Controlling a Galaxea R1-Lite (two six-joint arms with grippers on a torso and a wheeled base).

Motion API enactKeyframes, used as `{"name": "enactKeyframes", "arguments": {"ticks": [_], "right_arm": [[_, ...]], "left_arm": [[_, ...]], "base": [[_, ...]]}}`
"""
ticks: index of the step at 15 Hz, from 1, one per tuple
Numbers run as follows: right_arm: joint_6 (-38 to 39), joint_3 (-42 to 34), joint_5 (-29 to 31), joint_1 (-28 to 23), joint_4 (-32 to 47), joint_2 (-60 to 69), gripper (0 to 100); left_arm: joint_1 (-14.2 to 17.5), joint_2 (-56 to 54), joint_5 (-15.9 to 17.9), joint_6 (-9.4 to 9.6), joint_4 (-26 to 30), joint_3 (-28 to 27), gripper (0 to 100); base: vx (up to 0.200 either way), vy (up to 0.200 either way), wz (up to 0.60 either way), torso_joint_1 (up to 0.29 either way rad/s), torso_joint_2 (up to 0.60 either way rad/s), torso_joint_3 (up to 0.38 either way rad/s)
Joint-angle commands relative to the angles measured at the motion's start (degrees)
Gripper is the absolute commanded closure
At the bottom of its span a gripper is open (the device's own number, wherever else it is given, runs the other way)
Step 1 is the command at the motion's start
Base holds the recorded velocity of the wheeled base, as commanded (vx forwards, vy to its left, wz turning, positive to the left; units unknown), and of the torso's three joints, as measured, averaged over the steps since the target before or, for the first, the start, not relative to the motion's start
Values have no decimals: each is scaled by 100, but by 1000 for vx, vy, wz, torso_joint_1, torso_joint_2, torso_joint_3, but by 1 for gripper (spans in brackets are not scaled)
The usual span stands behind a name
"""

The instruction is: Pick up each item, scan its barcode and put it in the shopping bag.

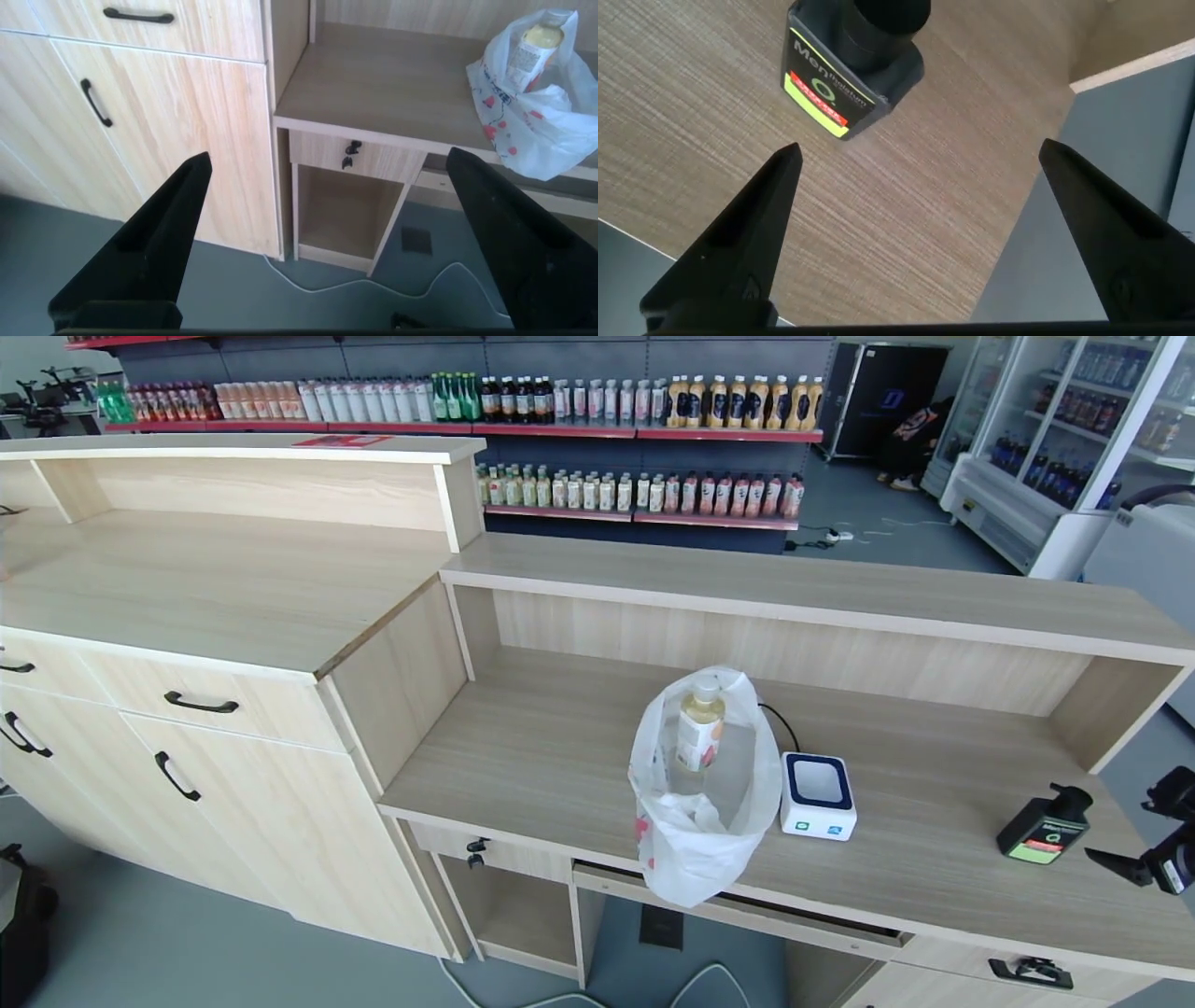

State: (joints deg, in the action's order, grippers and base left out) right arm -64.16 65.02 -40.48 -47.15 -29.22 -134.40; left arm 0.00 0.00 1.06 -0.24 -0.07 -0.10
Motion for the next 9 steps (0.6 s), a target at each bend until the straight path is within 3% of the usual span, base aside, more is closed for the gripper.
{"name": "enactKeyframes", "arguments": {"ticks": [1,9], "right_arm": [[-9,142,-3,127,-5,-192,0],[-9,634,-3,400,-5,-640,0]], "left_arm": [[0,9,-1,-2,-1,1,0],[0,0,-1,-2,-1,1,0]], "base": [[0,0,0,0,0,0],[0,0,0,0,0,0]]}}
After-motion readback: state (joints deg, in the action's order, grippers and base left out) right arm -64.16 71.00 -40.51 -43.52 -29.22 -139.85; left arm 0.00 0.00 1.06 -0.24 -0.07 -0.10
